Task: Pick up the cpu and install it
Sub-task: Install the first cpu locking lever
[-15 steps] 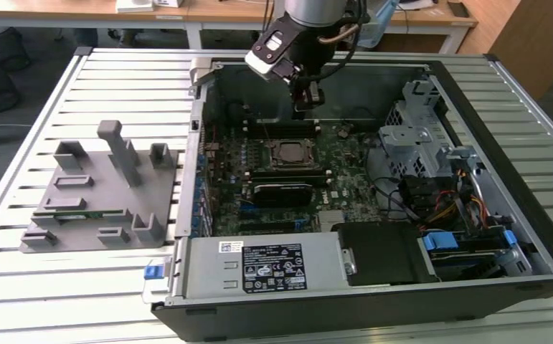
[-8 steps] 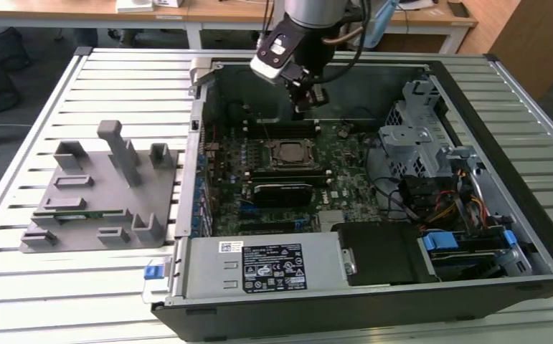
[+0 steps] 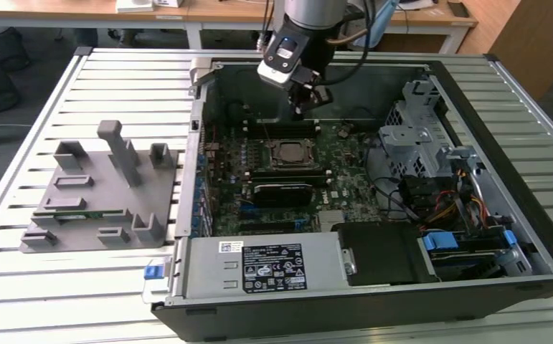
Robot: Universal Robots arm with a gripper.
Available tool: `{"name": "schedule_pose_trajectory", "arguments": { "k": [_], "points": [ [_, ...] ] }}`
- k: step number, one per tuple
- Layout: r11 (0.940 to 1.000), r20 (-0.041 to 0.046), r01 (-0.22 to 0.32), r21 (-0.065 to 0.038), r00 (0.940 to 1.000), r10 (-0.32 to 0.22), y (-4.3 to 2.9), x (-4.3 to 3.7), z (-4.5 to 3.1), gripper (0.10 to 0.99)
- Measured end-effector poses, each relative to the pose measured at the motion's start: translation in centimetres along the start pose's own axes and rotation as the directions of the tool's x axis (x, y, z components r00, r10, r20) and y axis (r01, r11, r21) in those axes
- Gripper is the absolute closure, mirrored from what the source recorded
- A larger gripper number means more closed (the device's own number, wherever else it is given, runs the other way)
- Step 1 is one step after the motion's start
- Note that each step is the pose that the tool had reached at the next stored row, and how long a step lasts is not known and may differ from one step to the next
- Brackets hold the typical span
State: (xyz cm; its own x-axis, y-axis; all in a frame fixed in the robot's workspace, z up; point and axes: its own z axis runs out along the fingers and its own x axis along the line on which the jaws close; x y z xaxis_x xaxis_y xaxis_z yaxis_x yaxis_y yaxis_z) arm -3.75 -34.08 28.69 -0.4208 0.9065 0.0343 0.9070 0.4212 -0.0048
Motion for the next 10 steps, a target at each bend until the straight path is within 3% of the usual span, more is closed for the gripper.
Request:
{"name": "schedule_pose_trajectory", "arguments": {
  "k": [5,10],
  "points": [
    [0.9960,0.0002,0.090,0.003,0.9960,-0.090,0.00,0.00,0.11,0.980],
    [0.9836,0.0003,0.180,0.006,0.9836,-0.180,0.00,-0.01,0.23,0.980]
  ]
}}
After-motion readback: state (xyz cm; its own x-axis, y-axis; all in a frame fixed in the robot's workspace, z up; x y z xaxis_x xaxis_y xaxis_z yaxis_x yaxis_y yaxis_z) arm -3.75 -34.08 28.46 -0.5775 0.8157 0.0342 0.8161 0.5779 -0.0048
